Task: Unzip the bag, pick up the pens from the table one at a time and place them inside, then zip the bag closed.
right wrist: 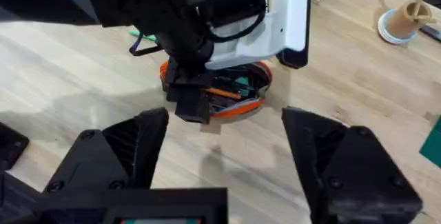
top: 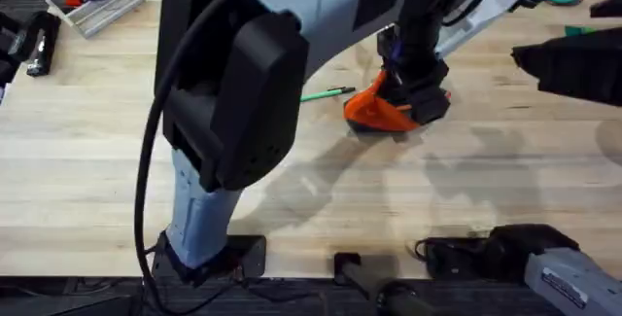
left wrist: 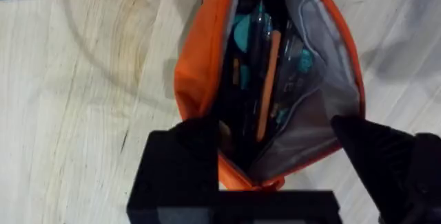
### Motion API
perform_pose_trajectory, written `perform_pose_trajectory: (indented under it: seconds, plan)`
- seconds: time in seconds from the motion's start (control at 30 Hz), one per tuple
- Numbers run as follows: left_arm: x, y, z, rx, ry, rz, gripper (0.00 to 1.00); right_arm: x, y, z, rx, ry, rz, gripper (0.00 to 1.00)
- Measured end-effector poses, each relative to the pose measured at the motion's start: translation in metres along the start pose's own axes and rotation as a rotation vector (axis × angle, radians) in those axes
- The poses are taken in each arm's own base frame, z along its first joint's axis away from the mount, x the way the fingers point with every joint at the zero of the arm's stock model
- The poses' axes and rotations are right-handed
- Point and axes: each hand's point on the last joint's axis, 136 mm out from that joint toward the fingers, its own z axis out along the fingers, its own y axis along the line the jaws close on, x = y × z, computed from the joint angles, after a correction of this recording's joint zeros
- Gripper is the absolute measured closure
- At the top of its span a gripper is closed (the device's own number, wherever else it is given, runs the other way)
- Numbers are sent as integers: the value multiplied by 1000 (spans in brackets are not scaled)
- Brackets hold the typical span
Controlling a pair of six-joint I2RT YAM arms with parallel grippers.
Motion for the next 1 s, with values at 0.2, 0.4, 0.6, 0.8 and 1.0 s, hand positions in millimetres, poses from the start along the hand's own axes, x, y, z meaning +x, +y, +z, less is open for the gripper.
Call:
perform_pose_trajectory:
  seconds: [0.2, 0.4, 0.6, 0.8, 1.0]
  plan:
    - [0, 0, 0, 1, -1, 0, 8, 0, 0, 0, 0, 0, 0, 5]
    - [1, -1, -4, 6, 7, 6, 8, 0, 0, 0, 0, 0, 0, 5]
    - [-5, 9, -40, -8, -16, 58, 7, 0, 0, 0, 0, 0, 0, 5]
    - [-1, 44, -70, -48, -53, 70, 6, 0, 0, 0, 0, 0, 0, 3]
    - [30, 75, -77, -46, -7, 35, 6, 0, 0, 0, 0, 0, 0, 4]
